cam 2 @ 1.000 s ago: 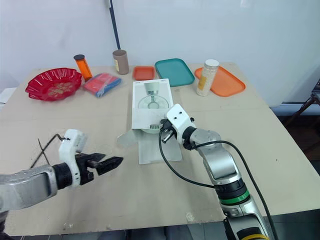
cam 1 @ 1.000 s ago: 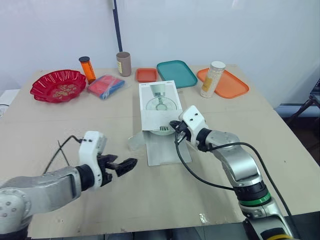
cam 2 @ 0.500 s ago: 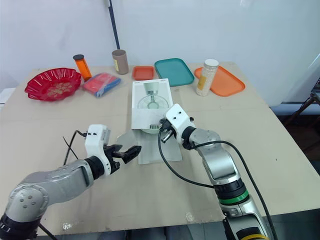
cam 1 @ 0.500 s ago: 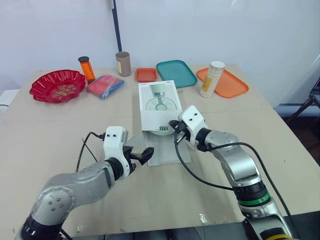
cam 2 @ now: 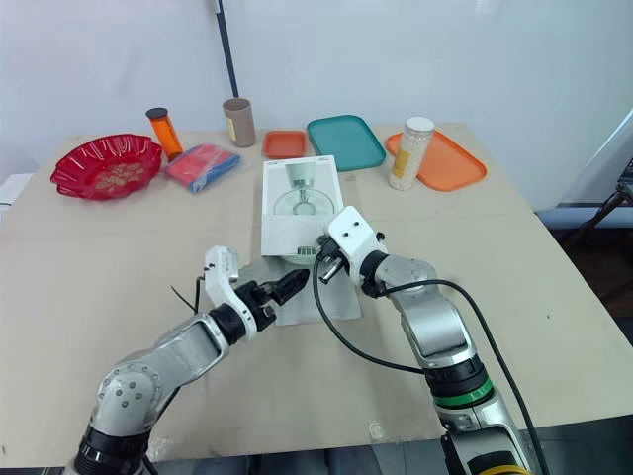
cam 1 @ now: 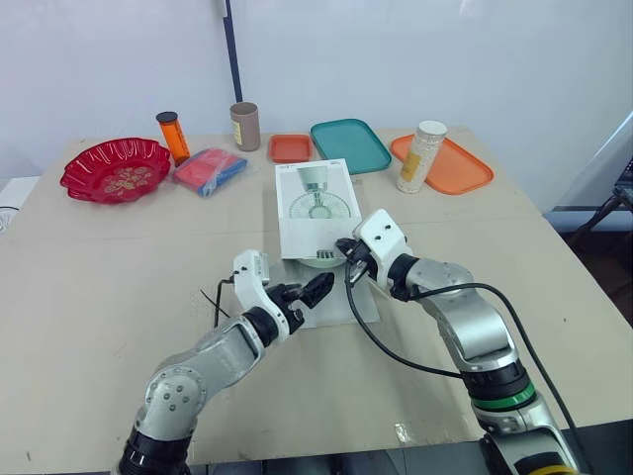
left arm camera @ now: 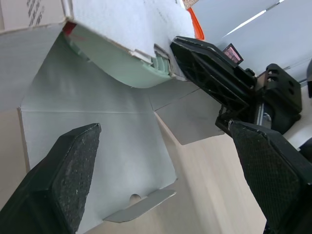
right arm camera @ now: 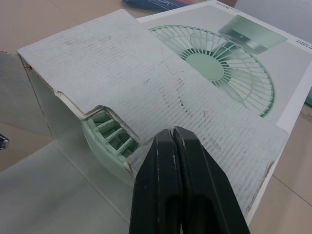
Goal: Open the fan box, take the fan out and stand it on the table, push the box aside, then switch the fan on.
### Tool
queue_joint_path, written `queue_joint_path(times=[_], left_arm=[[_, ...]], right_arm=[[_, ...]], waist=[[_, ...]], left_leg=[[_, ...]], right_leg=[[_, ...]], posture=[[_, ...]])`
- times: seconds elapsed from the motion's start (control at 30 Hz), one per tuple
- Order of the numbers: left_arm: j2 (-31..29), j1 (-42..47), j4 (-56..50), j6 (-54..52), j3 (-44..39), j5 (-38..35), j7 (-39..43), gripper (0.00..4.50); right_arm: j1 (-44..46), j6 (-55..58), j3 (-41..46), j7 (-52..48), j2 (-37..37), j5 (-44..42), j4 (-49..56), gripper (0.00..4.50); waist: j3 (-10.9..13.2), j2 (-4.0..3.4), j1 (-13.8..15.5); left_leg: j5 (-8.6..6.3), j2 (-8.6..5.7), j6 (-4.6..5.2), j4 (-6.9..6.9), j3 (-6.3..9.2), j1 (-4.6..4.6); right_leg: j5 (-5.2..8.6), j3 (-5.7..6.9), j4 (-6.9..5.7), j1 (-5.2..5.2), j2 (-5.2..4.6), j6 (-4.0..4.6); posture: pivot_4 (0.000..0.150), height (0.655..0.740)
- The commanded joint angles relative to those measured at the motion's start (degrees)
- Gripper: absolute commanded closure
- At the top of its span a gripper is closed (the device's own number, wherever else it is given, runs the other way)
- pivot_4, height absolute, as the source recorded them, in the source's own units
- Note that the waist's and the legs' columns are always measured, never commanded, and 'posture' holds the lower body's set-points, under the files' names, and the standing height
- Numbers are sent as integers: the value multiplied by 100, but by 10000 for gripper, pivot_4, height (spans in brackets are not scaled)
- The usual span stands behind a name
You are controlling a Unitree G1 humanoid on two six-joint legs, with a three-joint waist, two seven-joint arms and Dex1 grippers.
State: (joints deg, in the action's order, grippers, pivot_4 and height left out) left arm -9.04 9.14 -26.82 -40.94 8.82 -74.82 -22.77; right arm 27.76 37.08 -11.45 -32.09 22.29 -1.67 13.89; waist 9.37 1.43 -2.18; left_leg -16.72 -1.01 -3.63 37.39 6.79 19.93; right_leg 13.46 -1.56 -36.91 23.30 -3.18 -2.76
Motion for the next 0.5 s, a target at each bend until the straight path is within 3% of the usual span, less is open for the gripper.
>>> queue_joint_path(times=[0.03, 0.5], left_arm=[[248, -11, 179, 180, -69, 325, 284, 263], [1363, 275, 1065, 775, -255, 1706, 975, 263]], right_arm=[[-151, 221, -237, -43, 9, 20, -7, 45000], [-154, 350, -260, -47, 22, 38, 131, 45000]], waist=[[0, 0, 1], [0, 0, 0]], left_leg=[[0, 0, 1, 0, 0, 0], [-1, -1, 3, 0, 1, 4]], right_leg=[[0, 0, 0, 0, 0, -1], [2, 2, 2, 1, 0, -3]], posture=[[1500, 7400], [1500, 7400]])
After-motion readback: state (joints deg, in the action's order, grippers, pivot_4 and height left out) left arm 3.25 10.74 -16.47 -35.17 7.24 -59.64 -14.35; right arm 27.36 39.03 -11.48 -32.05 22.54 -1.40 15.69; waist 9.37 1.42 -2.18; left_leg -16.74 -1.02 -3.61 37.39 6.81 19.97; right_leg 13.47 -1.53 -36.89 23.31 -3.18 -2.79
